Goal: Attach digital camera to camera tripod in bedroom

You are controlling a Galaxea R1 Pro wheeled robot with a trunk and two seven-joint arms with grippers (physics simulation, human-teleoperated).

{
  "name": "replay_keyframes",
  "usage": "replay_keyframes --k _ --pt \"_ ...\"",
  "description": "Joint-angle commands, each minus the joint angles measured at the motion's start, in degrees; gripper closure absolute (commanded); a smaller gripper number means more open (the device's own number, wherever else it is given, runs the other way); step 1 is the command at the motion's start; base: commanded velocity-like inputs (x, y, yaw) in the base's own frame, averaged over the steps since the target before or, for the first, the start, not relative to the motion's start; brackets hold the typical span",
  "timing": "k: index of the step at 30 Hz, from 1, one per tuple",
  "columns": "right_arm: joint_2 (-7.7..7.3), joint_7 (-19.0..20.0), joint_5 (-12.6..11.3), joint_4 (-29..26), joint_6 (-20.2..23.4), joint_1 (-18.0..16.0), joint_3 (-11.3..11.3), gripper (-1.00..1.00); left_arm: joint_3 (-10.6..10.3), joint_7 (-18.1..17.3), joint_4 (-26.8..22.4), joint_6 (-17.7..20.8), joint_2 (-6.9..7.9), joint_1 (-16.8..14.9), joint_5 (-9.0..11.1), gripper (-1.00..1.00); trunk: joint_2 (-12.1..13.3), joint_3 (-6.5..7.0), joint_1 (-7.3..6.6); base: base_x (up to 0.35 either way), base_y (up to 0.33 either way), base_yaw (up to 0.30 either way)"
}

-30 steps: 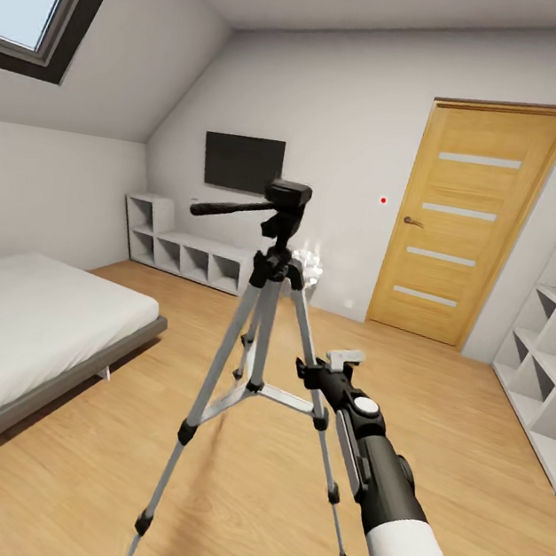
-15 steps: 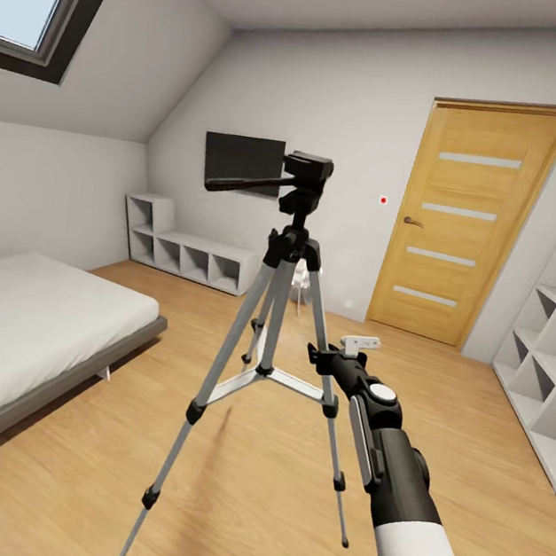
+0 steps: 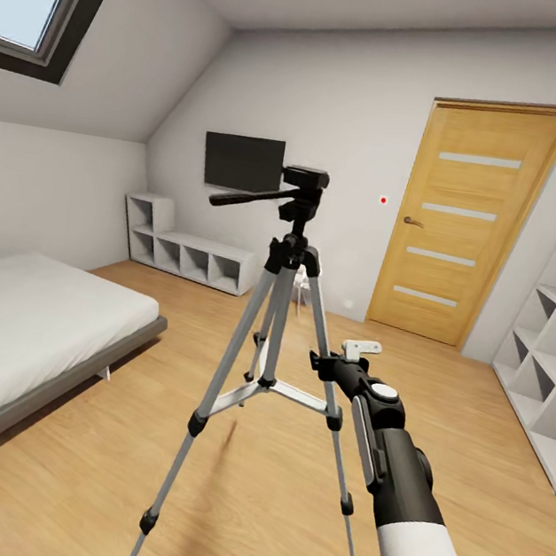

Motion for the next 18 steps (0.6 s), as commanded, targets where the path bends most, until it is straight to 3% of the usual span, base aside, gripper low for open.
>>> replay_keyframes --k 1,11,18 --pt "-0.05 0.4 0.3 -0.1 0.3 0.0 -0.1 1.00 0.4 0.0 -0.1 -0.1 -0.03 0.0 0.0 -1.00 0.0 -0.05 0.00 0.000 0.000 0.000" --pt "-1.34 0.2 0.1 0.3 0.7 0.0 -0.5 1.00 0.4 0.0 -0.1 -0.1 0.00 0.0 0.0 -1.00 0.0 -0.05 0.00 0.000 0.000 0.000" --pt "-2.82 0.2 0.0 0.5 -0.1 0.0 -3.0 1.00 0.5 0.0 -0.1 -0.3 -0.04 0.0 0.0 -1.00 0.0 -0.05 0.00 0.000 0.000 0.000"
